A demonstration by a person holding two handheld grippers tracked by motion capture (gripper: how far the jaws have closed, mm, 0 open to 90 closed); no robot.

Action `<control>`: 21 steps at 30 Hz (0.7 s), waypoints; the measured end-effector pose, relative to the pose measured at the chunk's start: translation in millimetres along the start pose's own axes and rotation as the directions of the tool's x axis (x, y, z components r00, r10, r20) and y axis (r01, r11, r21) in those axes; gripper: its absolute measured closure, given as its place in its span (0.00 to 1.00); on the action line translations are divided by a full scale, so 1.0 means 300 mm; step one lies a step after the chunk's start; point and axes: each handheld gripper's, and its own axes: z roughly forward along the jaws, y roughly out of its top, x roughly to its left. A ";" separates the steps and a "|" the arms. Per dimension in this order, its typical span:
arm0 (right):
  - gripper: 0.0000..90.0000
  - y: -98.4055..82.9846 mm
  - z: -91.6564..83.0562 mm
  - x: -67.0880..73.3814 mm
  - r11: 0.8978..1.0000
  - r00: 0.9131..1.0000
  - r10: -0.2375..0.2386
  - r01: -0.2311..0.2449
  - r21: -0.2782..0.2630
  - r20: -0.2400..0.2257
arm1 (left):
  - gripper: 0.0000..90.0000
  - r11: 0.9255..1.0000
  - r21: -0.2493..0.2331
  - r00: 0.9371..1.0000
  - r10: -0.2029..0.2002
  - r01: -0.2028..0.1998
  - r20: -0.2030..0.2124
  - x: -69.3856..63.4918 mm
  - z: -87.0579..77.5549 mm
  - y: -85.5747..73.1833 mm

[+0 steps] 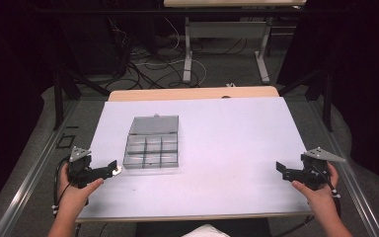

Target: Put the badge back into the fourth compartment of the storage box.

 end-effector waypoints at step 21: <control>0.00 -0.022 0.042 0.018 0.999 0.999 -0.033 0.033 0.022 -0.011 | 0.03 0.994 0.074 0.996 0.085 -0.083 -0.026 0.053 -0.019 0.054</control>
